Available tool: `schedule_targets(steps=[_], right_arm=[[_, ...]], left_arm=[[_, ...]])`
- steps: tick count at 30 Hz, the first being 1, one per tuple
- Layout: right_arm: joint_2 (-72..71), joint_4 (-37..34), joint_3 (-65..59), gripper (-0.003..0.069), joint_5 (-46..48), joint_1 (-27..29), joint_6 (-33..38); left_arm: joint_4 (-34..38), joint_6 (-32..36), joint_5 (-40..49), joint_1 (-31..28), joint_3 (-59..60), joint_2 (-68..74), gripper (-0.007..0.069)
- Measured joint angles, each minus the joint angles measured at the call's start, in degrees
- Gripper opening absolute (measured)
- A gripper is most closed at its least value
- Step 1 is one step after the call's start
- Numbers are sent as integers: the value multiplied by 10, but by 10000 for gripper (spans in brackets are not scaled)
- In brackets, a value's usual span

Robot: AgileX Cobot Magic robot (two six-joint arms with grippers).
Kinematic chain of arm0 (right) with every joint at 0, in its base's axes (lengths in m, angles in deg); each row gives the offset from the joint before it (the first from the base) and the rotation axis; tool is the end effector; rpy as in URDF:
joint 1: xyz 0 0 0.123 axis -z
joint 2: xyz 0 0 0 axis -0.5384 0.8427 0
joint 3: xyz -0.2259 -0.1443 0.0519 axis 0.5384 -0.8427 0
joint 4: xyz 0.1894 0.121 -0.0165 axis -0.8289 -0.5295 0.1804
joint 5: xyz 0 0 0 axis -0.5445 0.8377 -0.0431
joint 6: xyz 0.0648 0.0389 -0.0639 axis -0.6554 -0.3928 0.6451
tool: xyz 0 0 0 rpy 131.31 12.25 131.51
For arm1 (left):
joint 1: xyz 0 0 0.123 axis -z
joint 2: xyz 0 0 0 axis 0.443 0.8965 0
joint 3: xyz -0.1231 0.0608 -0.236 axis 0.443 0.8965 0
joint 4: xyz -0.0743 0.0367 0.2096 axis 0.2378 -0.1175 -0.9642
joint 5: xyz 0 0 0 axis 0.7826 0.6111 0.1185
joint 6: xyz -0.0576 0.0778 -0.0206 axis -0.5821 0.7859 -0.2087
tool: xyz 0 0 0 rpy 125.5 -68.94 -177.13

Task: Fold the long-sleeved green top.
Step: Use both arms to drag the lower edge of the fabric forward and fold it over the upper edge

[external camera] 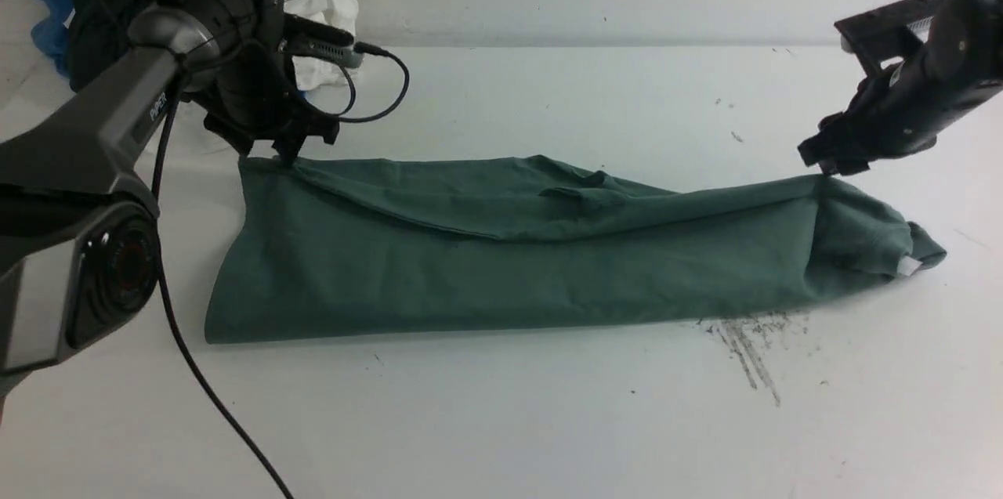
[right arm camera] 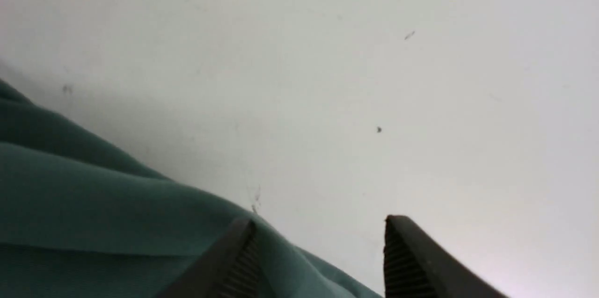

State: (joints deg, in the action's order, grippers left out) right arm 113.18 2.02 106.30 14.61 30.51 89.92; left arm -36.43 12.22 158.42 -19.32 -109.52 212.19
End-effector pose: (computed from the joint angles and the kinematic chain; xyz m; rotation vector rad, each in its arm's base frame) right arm 0.4212 0.0098 0.2187 -0.3992 2.6222 -0.1546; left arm 0.5007 -0.0452 0.1945 0.2443 2.7219 0.2134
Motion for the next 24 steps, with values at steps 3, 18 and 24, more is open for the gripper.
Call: schedule_targets(steps=[3, 18, 24], right_arm=[[-19, -12, 29, 367, 35, -1, -1], [1, -332, -19, -8, 122, -116, 218], [42, -340, -8, -13, 76, -187, 270]], left_arm=[[6, 7, 5, 0, -53, -11, 478], [223, 161, 5, 70, 263, -168, 48], [260, 180, -78, 86, 455, -197, -8]])
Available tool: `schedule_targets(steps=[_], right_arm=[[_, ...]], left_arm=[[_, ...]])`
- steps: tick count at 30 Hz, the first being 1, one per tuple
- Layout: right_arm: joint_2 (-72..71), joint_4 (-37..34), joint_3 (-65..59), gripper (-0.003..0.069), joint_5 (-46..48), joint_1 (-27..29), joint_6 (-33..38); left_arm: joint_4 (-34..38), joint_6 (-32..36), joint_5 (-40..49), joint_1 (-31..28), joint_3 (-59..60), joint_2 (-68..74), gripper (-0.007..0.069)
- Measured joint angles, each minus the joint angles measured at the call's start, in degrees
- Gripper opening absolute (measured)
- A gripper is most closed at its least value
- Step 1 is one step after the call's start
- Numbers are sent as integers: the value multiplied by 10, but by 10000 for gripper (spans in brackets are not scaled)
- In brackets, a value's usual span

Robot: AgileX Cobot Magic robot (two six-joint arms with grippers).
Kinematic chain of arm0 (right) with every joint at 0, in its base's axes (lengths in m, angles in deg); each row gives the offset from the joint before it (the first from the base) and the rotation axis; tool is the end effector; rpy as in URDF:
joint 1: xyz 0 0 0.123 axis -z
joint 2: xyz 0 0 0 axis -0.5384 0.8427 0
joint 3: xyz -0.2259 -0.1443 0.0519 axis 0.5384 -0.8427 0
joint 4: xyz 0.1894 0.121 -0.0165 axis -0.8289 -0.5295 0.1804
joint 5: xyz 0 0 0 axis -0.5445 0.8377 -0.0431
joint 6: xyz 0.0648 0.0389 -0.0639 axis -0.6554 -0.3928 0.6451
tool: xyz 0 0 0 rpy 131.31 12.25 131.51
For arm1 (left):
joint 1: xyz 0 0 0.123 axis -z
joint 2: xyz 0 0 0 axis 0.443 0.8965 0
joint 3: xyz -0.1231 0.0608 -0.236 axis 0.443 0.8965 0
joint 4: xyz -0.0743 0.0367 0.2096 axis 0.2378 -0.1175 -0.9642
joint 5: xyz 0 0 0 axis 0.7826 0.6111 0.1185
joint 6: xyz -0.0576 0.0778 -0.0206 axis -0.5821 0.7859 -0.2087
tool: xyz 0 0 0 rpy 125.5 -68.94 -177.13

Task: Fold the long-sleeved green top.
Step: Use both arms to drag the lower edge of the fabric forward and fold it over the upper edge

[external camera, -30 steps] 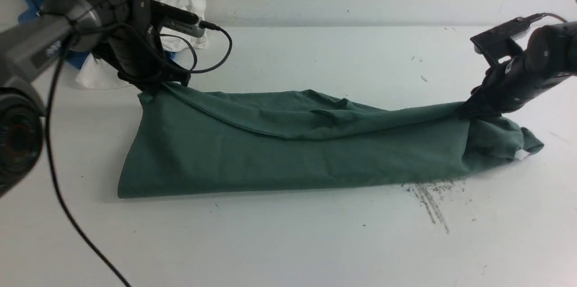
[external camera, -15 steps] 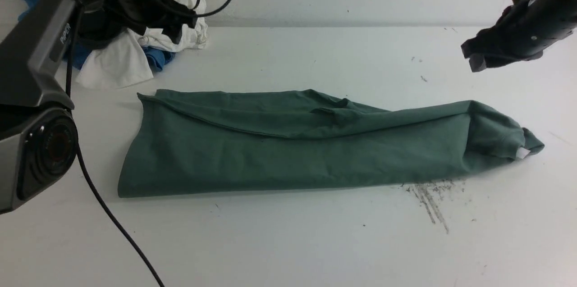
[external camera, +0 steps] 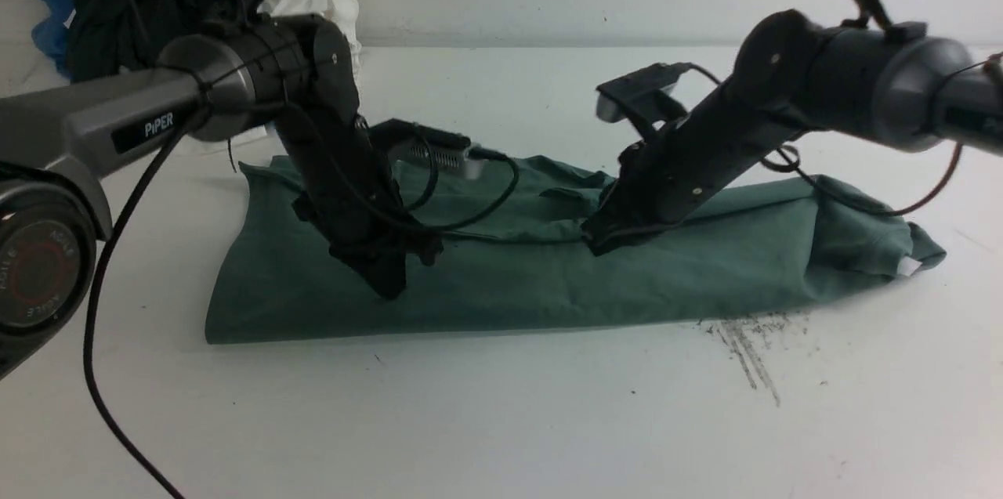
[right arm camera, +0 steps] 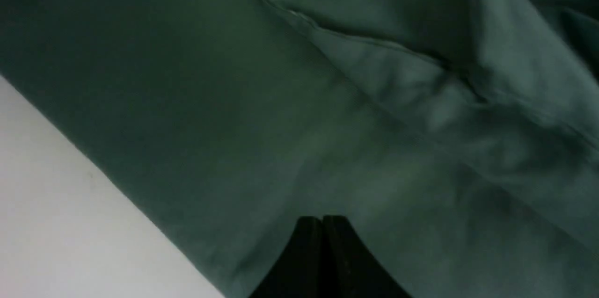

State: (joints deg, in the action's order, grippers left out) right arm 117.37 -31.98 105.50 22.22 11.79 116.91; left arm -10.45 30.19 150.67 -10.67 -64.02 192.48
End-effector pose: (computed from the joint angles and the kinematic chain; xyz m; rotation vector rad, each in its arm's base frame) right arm 0.3757 0.1837 0.1889 -1.0621 2.5381 0.5555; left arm 0.3882 -0.1338 0.1628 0.7441 2.9370 -0.3819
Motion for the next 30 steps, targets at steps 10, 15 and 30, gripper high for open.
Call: schedule_targets(steps=[10, 15, 30], right_arm=[[102, 21, 67, -14, -146, -29, -21], [149, 83, 152, -14, -201, -7, -115], [188, 86, 392, -14, 174, 15, -157]], left_arm=[[27, 3, -47, 6, 39, -11, -8], [27, 3, -43, 6, 39, -11, -8], [28, 3, -43, 6, 39, -11, -8]])
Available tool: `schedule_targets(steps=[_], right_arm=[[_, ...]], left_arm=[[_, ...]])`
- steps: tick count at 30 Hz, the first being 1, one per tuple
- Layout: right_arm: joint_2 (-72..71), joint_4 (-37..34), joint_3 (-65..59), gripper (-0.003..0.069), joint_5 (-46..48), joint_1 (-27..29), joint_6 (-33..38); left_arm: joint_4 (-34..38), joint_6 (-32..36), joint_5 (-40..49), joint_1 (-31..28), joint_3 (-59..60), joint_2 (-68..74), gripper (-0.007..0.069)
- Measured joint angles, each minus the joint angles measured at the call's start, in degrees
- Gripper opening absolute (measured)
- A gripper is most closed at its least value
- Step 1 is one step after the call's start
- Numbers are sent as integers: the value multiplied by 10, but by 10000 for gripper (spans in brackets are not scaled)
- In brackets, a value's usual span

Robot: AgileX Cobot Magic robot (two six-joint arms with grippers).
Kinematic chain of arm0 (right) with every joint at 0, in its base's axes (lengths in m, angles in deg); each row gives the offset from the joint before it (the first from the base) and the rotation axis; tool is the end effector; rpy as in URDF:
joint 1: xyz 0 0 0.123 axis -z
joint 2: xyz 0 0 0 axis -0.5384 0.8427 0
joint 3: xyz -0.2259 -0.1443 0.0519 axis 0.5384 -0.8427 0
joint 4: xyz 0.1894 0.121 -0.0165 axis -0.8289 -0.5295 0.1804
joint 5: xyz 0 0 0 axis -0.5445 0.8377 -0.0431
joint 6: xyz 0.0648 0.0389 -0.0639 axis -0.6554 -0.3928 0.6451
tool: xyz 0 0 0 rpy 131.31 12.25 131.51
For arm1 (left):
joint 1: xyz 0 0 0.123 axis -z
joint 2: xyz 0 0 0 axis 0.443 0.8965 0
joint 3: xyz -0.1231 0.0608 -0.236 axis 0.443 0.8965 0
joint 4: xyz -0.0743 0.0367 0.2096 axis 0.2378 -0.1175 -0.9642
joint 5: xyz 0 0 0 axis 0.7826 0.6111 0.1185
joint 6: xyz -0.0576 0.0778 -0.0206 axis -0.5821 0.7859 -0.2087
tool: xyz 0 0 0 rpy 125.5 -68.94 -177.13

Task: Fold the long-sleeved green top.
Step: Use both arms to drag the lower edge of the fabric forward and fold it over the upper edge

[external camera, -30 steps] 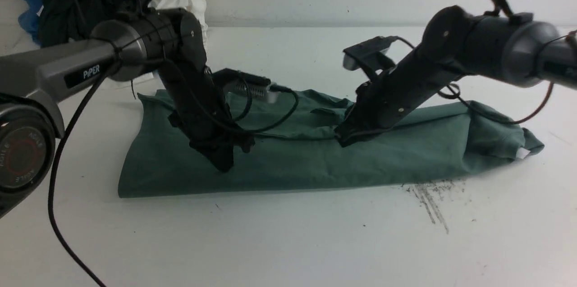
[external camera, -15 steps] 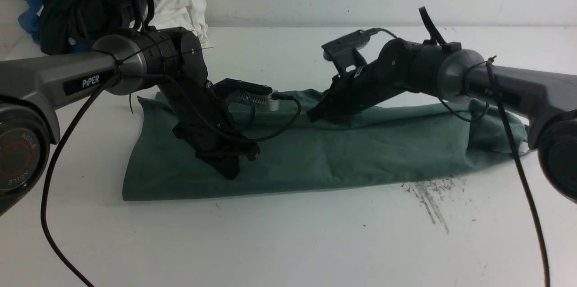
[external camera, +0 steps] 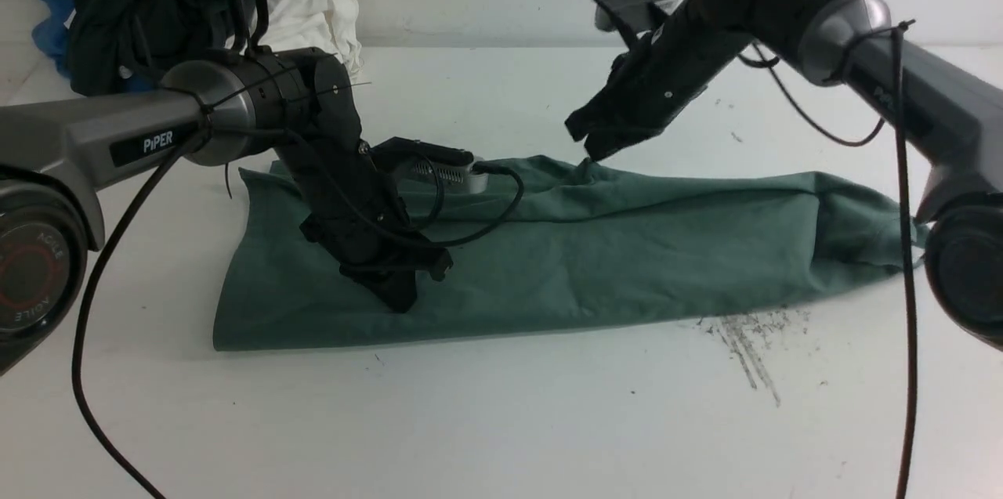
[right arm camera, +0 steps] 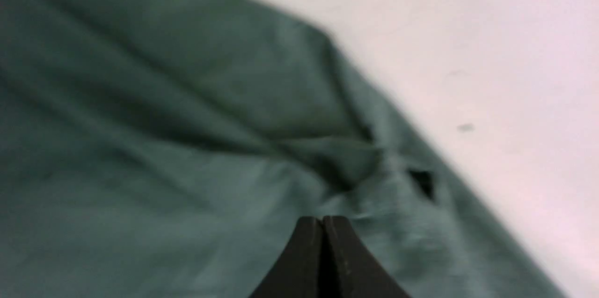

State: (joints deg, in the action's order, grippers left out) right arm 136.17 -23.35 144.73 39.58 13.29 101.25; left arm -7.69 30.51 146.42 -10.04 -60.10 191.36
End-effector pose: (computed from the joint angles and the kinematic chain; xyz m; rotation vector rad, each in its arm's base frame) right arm 0.4478 0.1917 0.2007 -0.9283 2.6017 0.4848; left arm 0.3818 -0.1396 0.1570 0.7033 2.9143 -0.4295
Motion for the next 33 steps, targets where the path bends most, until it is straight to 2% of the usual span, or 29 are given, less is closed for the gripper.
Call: schedule_targets(steps=[3, 10, 13, 17, 19, 25, 33], right_arm=[[36, -41, 1, -13, 11, -11, 38], [73, -36, 6, -10, 3, -12, 41], [76, -26, 6, -10, -59, -15, 32], [90, 6, 4, -10, -236, -16, -49], [95, 12, 2, -10, -263, -14, -57], [92, 12, 2, -10, -261, -12, -64], [11, 38, 1, -10, -164, 39, 23]], left_arm=[[1, 0, -1, 0, 0, 0, -8], [1, 0, 0, 0, 0, 0, -8], [3, 0, 0, 0, 0, 0, -8], [3, 4, 2, 0, 0, 0, -8], [-2, 4, 4, 0, 0, 0, -8], [-10, 5, 9, 0, 0, 0, -8], [-26, 14, 12, 0, 1, -24, -8]])
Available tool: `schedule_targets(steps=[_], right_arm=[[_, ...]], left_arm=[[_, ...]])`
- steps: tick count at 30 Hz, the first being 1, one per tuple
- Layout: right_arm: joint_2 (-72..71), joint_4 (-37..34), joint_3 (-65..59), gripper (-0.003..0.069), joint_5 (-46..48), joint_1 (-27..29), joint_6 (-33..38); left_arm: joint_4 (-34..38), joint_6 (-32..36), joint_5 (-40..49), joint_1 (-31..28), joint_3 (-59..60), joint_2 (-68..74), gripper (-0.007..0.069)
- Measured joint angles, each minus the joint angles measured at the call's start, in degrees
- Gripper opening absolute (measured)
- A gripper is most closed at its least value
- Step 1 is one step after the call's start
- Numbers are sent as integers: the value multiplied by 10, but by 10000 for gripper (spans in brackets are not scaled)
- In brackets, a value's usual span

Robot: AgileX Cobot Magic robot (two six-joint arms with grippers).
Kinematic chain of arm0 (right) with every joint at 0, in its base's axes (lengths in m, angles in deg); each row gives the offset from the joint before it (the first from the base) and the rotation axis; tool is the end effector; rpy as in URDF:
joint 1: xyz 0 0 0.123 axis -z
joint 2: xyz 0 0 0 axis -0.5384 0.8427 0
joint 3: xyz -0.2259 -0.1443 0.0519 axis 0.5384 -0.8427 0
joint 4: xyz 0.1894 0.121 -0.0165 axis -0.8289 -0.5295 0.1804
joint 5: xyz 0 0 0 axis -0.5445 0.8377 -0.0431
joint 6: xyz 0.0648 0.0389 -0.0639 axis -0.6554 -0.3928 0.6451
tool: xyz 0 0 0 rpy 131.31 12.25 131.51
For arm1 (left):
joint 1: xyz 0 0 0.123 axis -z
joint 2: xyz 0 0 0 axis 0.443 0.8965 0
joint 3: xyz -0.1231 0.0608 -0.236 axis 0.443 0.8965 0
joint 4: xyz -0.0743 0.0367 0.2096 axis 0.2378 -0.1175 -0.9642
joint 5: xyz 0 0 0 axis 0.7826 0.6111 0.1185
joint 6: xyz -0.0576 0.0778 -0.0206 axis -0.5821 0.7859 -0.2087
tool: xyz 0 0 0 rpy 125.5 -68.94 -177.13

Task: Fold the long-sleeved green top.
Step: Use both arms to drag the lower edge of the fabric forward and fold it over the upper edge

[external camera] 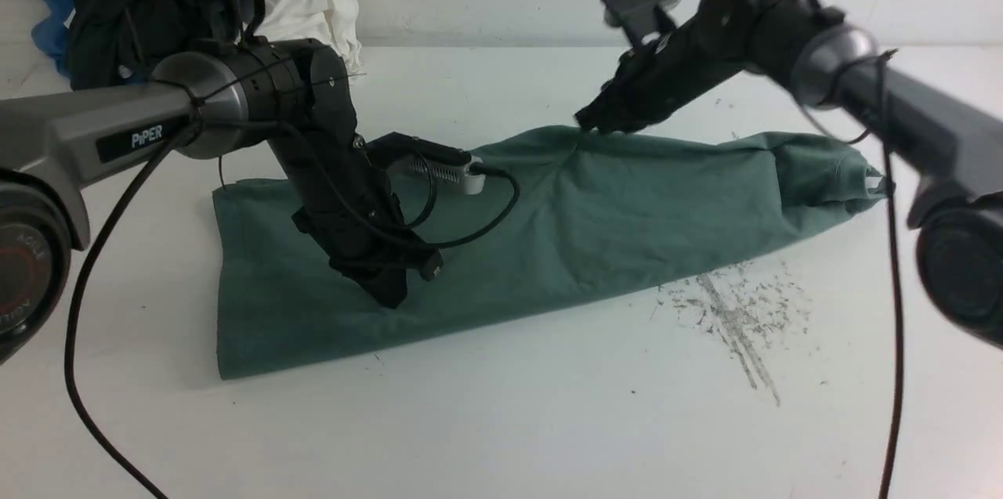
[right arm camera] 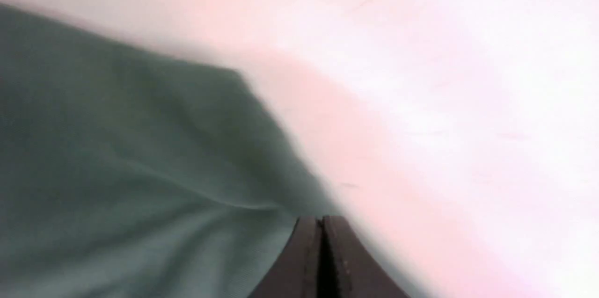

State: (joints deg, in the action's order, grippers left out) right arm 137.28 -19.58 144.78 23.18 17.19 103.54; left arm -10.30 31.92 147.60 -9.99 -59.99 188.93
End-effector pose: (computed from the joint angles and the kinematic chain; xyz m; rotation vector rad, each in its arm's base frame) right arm 0.4882 0.1585 0.2012 -0.7693 2.3899 0.2941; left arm 0.3782 -0.1355 0.1725 0.7803 2.8801 -0.3700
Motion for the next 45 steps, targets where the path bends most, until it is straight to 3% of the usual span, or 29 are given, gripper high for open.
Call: schedule_targets(steps=[7, 10, 13, 16, 20, 23, 27, 28, 31, 41, 45], right_arm=[[-56, 0, 1, -10, 72, 91, -11], [-25, 1, 1, -10, 137, 126, -19], [9, -8, 0, -10, 144, 144, -26], [45, 2, -2, -10, 110, 156, -34], [53, 63, -3, -10, 20, 167, -105], [33, 68, -3, -10, -25, 178, -140], [-3, 48, -3, -10, 8, 180, -92], [-31, 25, -2, -10, 76, 180, -37], [-61, -9, -9, -10, 163, 179, -4], [-39, -17, -107, -10, 182, 180, -2], [-35, 12, -108, -10, 182, 182, 17]], left_arm=[[2, 0, -16, 0, 0, -55, -8], [2, 0, -6, 0, 0, -61, -8], [2, 0, 6, 0, 0, -61, -8], [2, 0, 21, 0, 0, -61, -8], [2, 0, 41, 0, 0, -61, -8], [2, 0, 43, 0, 0, -61, -8], [2, 0, 39, 0, 0, -61, -8], [2, 0, 37, 0, 0, -61, -8], [2, 0, 38, 0, 0, -61, -8], [3, 2, 53, 0, 1, -61, -8], [3, 2, 53, 0, 1, -61, -8]])
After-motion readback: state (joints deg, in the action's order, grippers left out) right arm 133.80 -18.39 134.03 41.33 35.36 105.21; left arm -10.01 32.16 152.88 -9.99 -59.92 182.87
